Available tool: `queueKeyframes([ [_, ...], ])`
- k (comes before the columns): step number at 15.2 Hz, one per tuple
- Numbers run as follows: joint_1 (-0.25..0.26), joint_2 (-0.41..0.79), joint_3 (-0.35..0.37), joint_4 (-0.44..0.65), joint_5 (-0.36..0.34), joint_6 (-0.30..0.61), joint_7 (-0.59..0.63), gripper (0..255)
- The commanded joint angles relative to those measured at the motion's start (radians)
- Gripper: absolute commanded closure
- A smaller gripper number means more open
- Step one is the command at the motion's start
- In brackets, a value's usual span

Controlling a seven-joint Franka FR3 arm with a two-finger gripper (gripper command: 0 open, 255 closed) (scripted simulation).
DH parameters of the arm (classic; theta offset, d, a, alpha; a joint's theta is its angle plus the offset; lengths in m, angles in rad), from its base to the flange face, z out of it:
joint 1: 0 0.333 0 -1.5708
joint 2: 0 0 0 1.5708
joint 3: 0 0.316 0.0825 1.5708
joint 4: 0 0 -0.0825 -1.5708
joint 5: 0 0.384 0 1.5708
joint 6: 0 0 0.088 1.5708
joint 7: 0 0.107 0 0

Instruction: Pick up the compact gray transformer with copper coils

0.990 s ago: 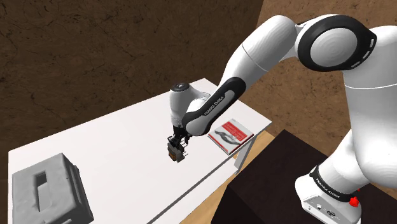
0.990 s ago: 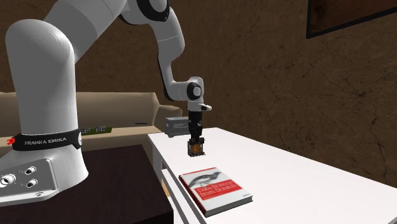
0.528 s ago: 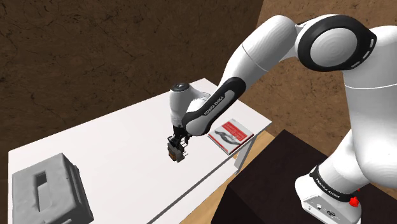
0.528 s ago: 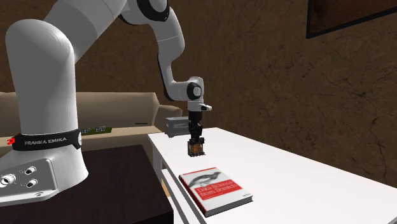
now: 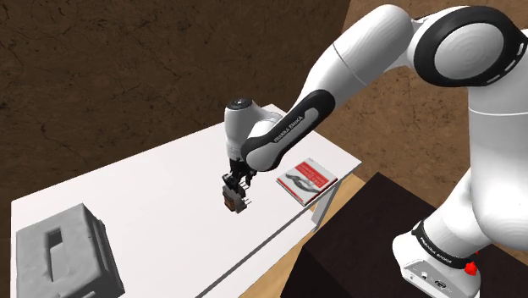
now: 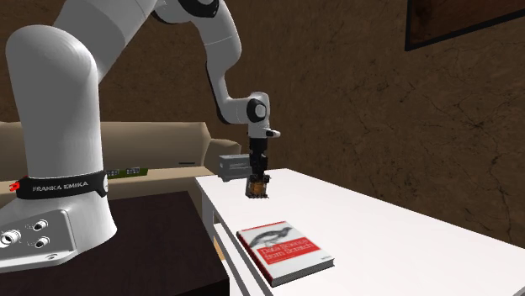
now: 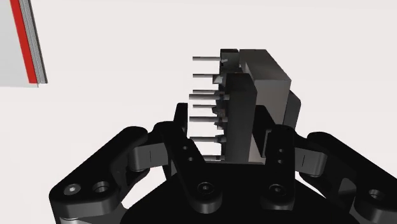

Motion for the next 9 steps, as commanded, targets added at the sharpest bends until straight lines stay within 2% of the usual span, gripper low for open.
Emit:
queueKeyframes([
  [1,-0.005,-0.024,0.007,-0.006,0.008,-0.017,-0.004,255],
  [9,-0.018,-0.089,0.025,-0.012,0.031,-0.076,-0.019,255],
])
